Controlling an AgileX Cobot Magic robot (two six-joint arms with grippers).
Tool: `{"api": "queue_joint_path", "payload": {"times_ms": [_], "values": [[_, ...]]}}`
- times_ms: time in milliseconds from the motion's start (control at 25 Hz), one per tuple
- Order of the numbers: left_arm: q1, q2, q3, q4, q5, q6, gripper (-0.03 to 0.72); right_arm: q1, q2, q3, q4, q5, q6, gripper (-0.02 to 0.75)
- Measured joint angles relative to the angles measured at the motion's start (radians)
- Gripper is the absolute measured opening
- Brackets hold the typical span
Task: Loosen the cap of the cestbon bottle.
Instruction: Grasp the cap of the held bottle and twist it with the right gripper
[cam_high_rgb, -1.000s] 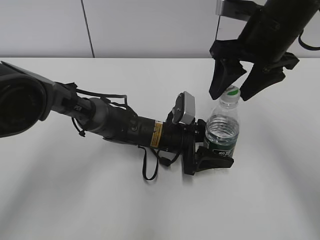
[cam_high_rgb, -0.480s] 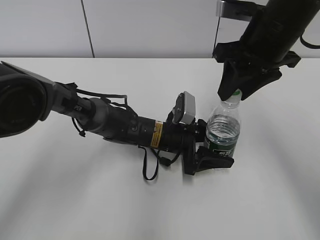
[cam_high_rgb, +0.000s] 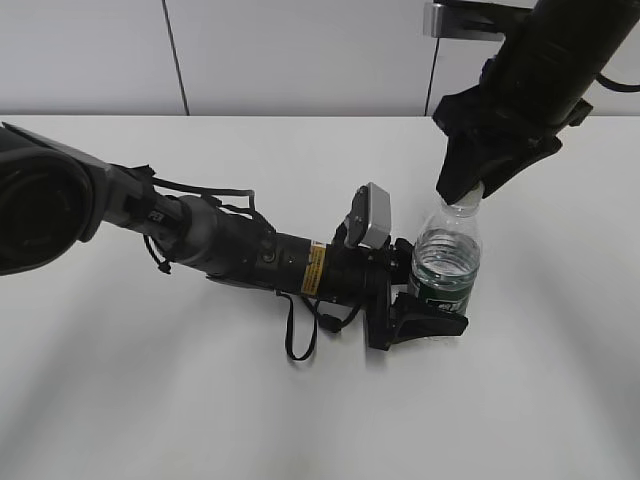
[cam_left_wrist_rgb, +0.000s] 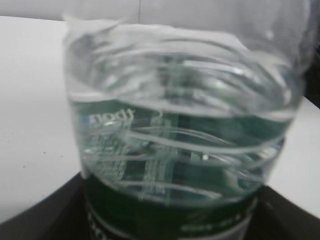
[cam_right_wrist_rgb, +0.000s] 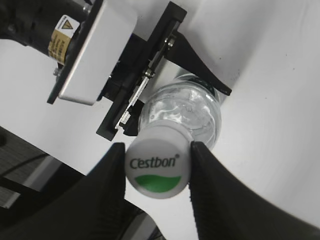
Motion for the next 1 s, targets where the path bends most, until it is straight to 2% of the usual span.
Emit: {"api": "queue_joint_path", "payload": {"times_ms": [280, 400, 1000], "values": [[0.000, 0.000, 0.000, 0.001, 0.000, 0.000, 0.536, 0.000, -0.002, 0.000, 0.000, -0.001, -0.468, 0.303], [0.000, 0.000, 0.000, 0.002, 0.000, 0.000, 0.536, 0.000, -0.002, 0.000, 0.006, -0.001, -0.599, 0.303], [0.000, 0.000, 0.000, 0.002, 0.000, 0.000, 0.536, 0.000, -0.004, 0.000, 0.011, -0.004, -0.656, 0.302]]}}
